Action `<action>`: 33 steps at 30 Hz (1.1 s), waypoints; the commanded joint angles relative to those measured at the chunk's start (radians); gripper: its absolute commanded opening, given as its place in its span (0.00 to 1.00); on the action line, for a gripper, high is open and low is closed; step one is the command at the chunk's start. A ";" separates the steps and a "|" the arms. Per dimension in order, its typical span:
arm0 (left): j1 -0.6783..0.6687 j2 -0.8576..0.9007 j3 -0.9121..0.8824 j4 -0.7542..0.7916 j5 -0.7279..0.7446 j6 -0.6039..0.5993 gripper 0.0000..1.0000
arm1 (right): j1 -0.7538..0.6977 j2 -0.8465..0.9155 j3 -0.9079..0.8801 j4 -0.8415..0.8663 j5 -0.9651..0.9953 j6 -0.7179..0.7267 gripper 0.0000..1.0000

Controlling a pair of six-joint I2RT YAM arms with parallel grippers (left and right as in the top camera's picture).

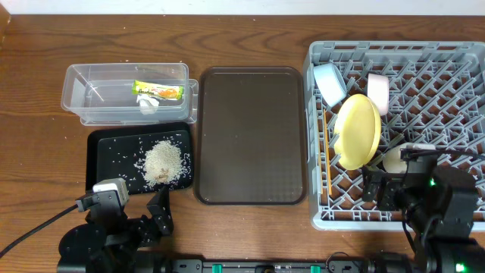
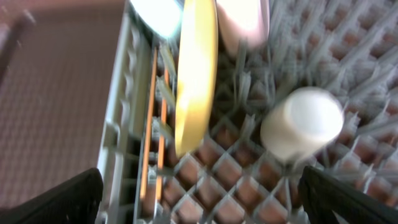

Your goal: Sort waste into correct bins and load items into the dishwasher rack

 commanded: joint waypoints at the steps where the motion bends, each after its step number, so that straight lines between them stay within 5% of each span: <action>1: -0.002 -0.001 -0.006 -0.002 -0.002 -0.008 0.92 | 0.026 -0.092 -0.070 0.114 -0.018 -0.076 0.99; 12: -0.002 -0.001 -0.006 -0.002 -0.002 -0.008 0.92 | 0.092 -0.476 -0.487 0.582 -0.008 -0.110 0.99; 20: -0.002 -0.001 -0.006 -0.002 -0.002 -0.008 0.92 | 0.095 -0.559 -0.752 0.954 -0.006 -0.110 0.99; 33: -0.002 -0.001 -0.006 -0.002 -0.002 -0.008 0.92 | 0.095 -0.558 -0.763 0.833 -0.058 -0.158 0.99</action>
